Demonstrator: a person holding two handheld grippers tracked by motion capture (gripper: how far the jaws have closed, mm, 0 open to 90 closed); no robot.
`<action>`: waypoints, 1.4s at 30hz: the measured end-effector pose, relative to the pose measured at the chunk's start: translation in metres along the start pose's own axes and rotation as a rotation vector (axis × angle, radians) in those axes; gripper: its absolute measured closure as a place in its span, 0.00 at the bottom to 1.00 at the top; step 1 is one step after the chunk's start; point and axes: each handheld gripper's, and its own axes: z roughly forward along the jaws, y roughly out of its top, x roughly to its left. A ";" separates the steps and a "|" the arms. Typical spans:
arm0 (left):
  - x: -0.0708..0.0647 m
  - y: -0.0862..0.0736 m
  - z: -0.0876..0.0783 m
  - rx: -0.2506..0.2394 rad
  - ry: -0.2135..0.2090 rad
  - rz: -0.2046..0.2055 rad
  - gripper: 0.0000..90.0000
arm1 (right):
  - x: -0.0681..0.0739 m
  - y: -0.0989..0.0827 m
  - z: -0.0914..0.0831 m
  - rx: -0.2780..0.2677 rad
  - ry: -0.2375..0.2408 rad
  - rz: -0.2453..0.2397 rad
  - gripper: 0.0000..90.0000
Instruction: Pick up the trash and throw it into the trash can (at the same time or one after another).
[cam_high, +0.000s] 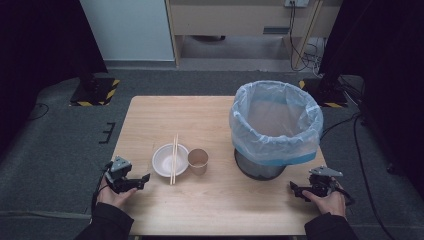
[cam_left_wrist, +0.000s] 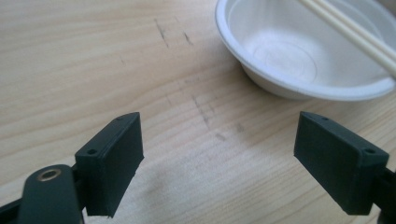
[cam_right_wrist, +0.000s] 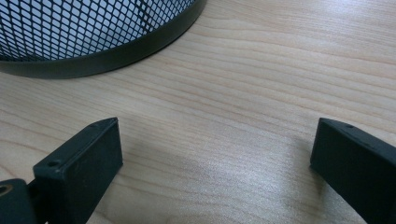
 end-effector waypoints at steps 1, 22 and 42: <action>0.000 0.001 -0.001 -0.009 0.006 -0.001 0.17 | 0.000 0.000 0.000 0.000 0.000 -0.001 0.03; -0.012 0.024 -0.035 -0.280 0.038 -0.090 0.24 | -0.001 0.000 0.000 0.000 0.000 -0.005 0.03; -0.025 0.051 -0.042 -0.379 0.013 -0.090 0.32 | 0.000 0.000 0.000 0.001 0.002 -0.005 0.02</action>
